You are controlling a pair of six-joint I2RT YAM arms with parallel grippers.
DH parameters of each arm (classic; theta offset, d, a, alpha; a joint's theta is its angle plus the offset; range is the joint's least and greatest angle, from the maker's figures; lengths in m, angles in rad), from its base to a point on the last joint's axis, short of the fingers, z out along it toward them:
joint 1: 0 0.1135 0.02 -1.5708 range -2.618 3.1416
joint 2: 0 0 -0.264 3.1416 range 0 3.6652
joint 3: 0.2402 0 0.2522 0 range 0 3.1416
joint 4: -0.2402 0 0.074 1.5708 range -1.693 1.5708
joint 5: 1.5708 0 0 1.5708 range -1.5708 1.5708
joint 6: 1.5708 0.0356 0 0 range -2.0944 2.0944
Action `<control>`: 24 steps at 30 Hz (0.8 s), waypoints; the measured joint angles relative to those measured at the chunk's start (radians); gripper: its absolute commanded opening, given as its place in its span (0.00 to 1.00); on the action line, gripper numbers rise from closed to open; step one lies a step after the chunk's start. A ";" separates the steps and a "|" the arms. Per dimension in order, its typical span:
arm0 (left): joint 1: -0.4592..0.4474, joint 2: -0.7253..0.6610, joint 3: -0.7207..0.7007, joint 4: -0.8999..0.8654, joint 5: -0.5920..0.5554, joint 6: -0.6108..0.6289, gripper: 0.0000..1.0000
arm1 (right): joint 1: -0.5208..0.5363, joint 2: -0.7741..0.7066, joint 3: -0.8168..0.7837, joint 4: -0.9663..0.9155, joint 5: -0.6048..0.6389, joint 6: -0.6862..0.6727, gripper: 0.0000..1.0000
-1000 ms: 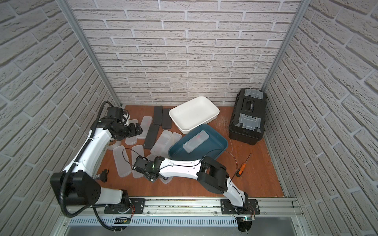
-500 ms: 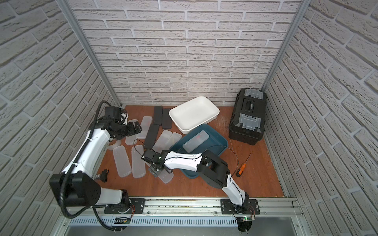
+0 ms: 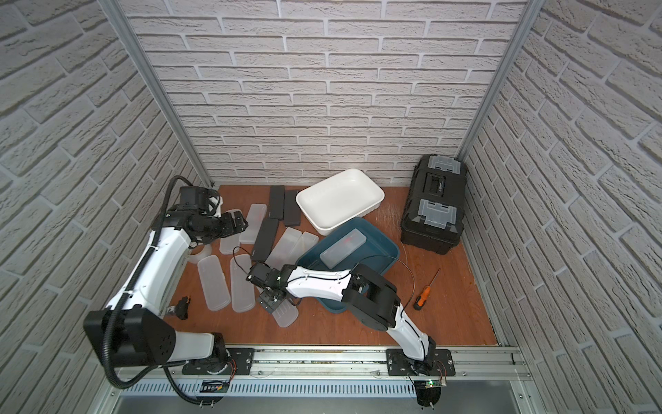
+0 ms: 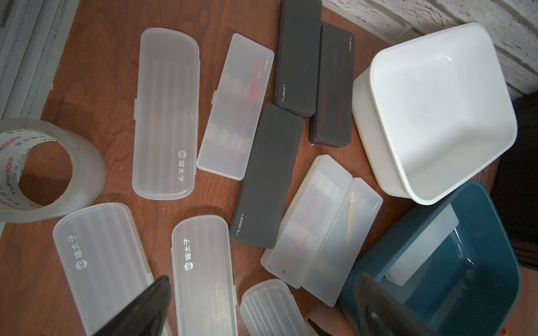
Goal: Place the pencil cases by color into the storage box
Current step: Pick up the pencil case from the center of the board.
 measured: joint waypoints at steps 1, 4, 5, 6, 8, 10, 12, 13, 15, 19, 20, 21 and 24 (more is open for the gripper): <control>0.000 0.000 0.000 0.000 0.001 0.000 0.98 | 0.001 0.002 0.004 0.000 0.000 0.000 0.86; 0.000 0.000 0.000 0.003 0.002 -0.002 0.98 | 0.005 0.009 0.016 -0.003 0.006 0.002 0.86; 0.000 0.000 0.000 0.004 0.002 -0.002 0.98 | 0.007 0.010 0.017 -0.004 0.010 0.005 0.86; 0.000 0.000 0.000 0.005 0.003 -0.002 0.98 | 0.008 0.010 0.017 -0.005 0.013 0.009 0.86; 0.000 0.000 0.000 0.008 0.004 -0.002 0.98 | 0.010 0.010 0.018 -0.008 0.014 0.016 0.86; 0.000 0.000 0.000 0.008 0.004 -0.002 0.98 | 0.010 0.010 0.018 -0.009 0.014 0.020 0.87; 0.000 0.000 0.000 0.012 0.005 -0.002 0.98 | 0.010 0.009 0.018 -0.009 0.013 0.024 0.88; 0.000 -0.001 0.000 0.014 0.005 -0.002 0.98 | 0.010 0.009 0.018 -0.009 0.013 0.024 0.88; 0.000 -0.002 -0.002 0.022 0.006 -0.003 0.98 | 0.010 0.007 0.018 -0.013 0.011 0.026 0.88; 0.000 -0.007 -0.006 0.029 0.011 -0.006 0.98 | 0.010 0.001 0.015 -0.015 0.006 0.027 0.89; 0.000 -0.008 -0.006 0.030 0.012 -0.008 0.98 | 0.010 0.000 0.014 -0.016 0.005 0.027 0.89; 0.000 -0.009 -0.006 0.030 0.012 -0.009 0.98 | 0.010 -0.001 0.013 -0.016 0.005 0.027 0.89; 0.000 -0.011 -0.006 0.031 0.014 -0.010 0.98 | 0.010 -0.009 0.003 -0.016 0.002 0.031 0.89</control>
